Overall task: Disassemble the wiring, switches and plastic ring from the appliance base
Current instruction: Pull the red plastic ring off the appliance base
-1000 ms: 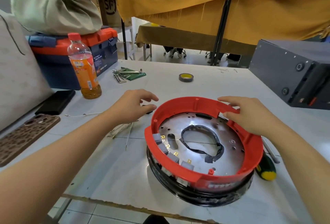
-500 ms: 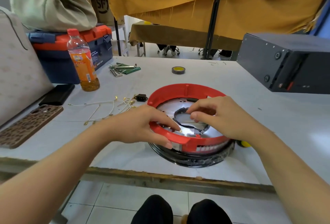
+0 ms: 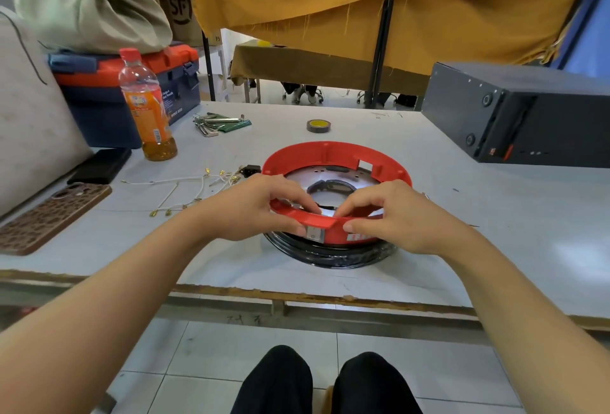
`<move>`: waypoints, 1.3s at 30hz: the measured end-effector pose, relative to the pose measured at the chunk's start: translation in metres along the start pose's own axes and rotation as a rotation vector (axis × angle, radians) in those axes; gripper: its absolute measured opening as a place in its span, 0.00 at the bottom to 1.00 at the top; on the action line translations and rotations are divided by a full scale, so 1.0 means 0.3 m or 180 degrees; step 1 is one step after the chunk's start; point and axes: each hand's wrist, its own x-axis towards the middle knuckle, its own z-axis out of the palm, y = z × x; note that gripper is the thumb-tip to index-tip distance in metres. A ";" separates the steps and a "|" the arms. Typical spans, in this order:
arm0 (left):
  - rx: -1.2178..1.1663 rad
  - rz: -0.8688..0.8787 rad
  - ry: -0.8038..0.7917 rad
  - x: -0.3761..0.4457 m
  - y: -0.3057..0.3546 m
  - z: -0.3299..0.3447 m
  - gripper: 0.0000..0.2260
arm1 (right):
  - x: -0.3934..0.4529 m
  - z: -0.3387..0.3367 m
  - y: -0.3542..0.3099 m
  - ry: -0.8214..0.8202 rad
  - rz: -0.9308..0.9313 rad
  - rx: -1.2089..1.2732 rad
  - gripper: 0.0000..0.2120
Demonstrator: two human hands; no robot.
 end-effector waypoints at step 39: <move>-0.0184 -0.0148 0.0067 0.008 -0.008 0.034 0.12 | 0.032 0.065 -0.007 0.0290 -0.0067 -0.0143 0.03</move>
